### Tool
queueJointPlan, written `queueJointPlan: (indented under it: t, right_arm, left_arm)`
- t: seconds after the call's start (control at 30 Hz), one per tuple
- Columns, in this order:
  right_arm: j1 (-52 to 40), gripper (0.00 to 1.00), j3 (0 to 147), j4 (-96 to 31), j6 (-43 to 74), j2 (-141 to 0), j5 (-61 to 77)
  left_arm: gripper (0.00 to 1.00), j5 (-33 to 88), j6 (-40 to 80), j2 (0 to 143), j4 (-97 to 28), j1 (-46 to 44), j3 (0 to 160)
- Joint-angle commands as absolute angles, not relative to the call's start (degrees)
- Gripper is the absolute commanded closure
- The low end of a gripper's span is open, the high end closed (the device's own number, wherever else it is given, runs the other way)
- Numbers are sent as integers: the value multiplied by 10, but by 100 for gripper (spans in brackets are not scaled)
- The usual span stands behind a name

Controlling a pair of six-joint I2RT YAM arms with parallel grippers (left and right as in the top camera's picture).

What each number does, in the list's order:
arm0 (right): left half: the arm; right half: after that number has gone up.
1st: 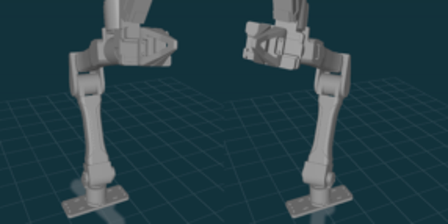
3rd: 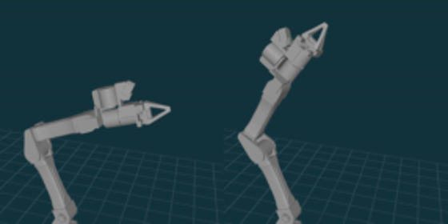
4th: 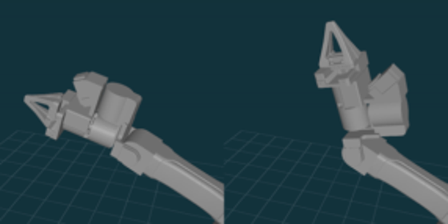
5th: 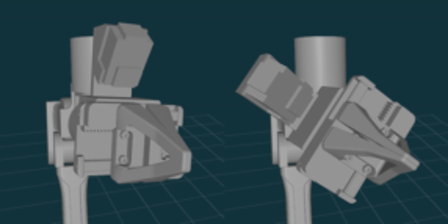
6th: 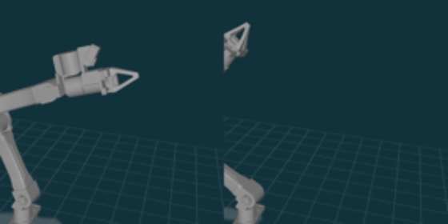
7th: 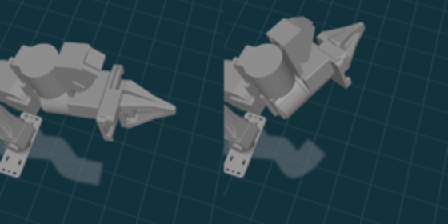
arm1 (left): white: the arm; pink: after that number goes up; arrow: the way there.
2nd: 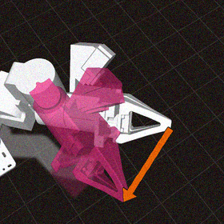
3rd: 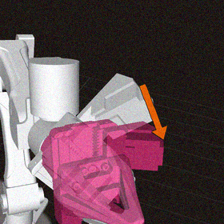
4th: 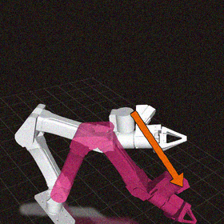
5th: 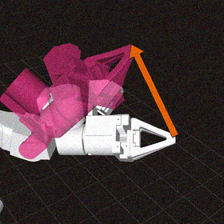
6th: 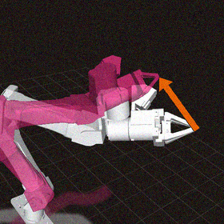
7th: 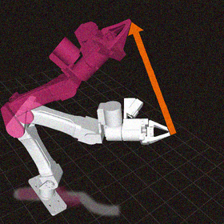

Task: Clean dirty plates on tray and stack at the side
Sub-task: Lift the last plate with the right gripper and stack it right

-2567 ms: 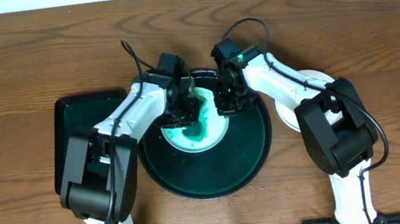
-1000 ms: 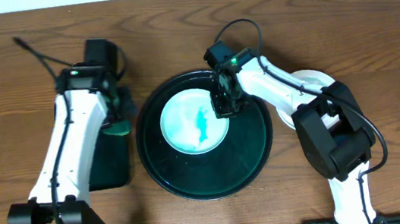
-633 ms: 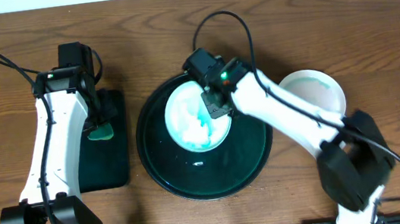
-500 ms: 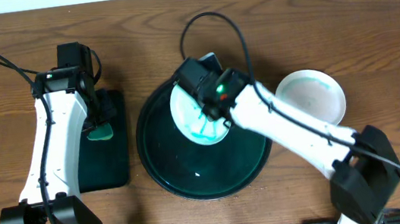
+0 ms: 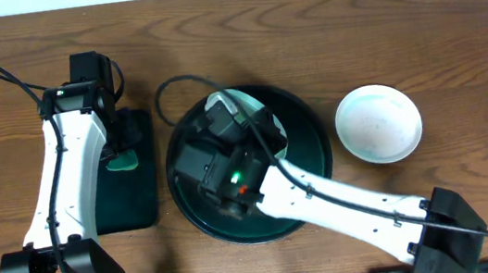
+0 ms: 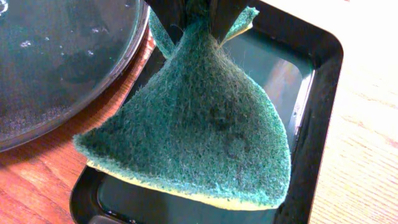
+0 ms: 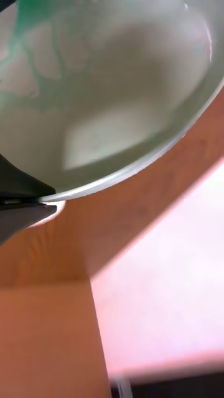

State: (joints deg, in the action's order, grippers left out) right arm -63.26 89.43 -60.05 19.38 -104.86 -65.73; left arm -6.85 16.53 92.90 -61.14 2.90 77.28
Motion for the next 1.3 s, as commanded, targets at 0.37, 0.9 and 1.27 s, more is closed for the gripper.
queueJointPlan:
  t: [0.37,0.9,1.27]
  right_arm:
    - [-639,99,899,-613,205,-1031,-623]
    - [-285,99,899,-616,209,-909,-29]
    - [-6,99,822,-685,169,-904,-36]
  left_arm:
    - [93,-80,173,929,-613,32,773]
    - [93,-80,173,929,-630,32,773]
    - [93,-80,172,929,-629,32,773]
